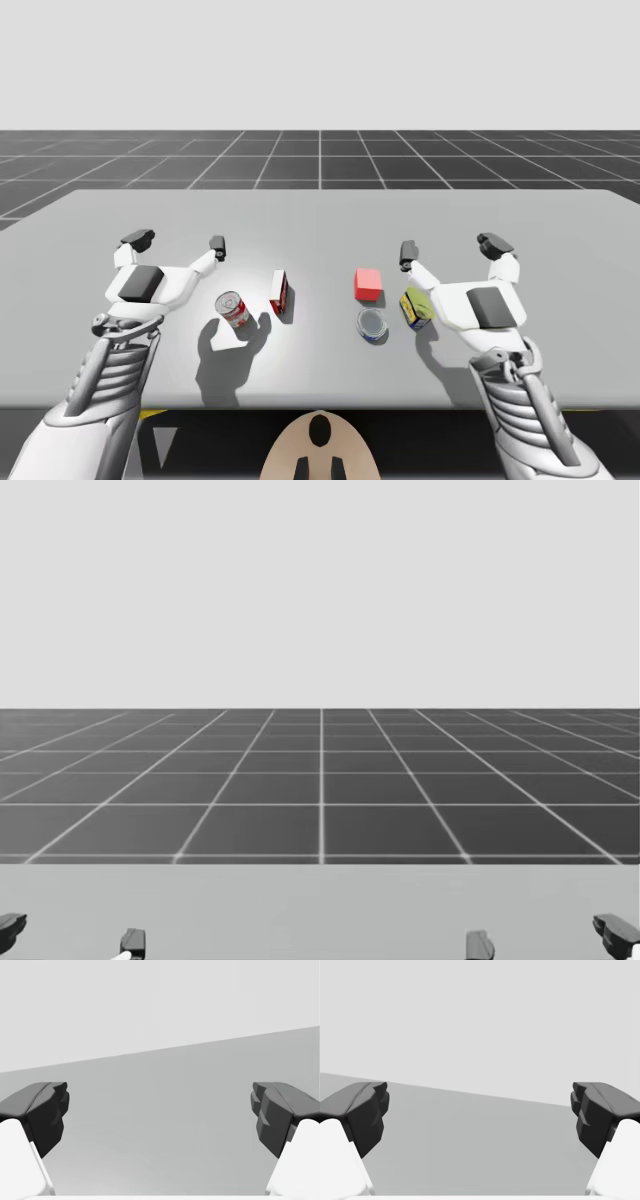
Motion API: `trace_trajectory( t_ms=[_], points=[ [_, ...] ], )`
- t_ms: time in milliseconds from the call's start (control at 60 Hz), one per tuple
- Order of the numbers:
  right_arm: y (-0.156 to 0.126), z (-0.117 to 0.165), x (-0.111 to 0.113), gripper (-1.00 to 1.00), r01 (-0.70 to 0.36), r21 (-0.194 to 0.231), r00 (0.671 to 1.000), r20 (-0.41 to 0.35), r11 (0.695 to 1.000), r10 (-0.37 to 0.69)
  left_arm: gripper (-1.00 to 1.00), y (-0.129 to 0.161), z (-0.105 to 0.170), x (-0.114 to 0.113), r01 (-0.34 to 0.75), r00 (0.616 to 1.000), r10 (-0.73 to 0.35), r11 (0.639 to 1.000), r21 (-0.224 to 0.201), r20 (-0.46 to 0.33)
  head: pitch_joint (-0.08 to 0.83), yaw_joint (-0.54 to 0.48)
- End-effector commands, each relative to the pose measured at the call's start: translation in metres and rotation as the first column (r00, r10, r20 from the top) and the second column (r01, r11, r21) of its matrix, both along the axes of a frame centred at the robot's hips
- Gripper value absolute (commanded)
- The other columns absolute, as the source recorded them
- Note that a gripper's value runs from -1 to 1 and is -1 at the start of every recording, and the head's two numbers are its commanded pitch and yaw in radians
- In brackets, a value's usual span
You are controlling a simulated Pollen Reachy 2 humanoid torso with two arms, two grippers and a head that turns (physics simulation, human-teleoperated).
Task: Find the red cube and pick it up.
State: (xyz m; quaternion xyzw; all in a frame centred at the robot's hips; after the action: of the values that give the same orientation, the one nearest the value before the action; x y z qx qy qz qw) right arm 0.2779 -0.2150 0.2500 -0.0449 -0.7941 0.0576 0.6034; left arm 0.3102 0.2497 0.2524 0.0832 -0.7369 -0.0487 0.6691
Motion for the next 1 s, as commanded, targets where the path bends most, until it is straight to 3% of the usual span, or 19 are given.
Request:
trace_trajectory(
  t_ms=[17, 33, 217, 717, 1000],
  points=[
    [0.0031, -0.0029, -0.0032, -1.0, 0.024, 0.014, 0.999, 0.027, 1.0, -0.024, -1.0, -0.0002, -0.0004, 0.0002, -0.002, 1.0, 0.002, 1.0, 0.005, 0.001, -0.001, 0.01],
    [0.0034, -0.0027, -0.0033, -1.0, 0.025, -0.005, 0.999, 0.024, 1.0, -0.025, -1.0, -0.0001, -0.0004, 0.0002, -0.002, 1.0, 0.002, 1.0, 0.005, 0.0, 0.0, 0.01],
    [0.0028, -0.001, -0.0007, -1.0, 0.007, 0.009, 1.0, -0.001, 1.0, -0.007, -1.0, 0.0006, -0.0004, 0.0004, -0.005, 1.0, 0.005, 1.0, 0.004, -0.004, 0.064, 0.01],
    [0.0027, -0.0003, 0.0003, -1.0, 0.008, 0.007, 1.0, -0.008, 1.0, -0.008, -1.0, 0.0018, -0.0023, 0.0023, -0.012, 1.0, 0.012, 1.0, 0.025, -0.007, 0.431, -0.01],
    [0.0044, -0.0011, 0.0003, -1.0, 0.005, -0.004, 1.0, -0.012, 1.0, -0.005, -1.0, 0.0006, -0.0023, 0.0024, -0.011, 1.0, 0.012, 0.999, 0.031, -0.006, 0.585, -0.12]
  ],
)
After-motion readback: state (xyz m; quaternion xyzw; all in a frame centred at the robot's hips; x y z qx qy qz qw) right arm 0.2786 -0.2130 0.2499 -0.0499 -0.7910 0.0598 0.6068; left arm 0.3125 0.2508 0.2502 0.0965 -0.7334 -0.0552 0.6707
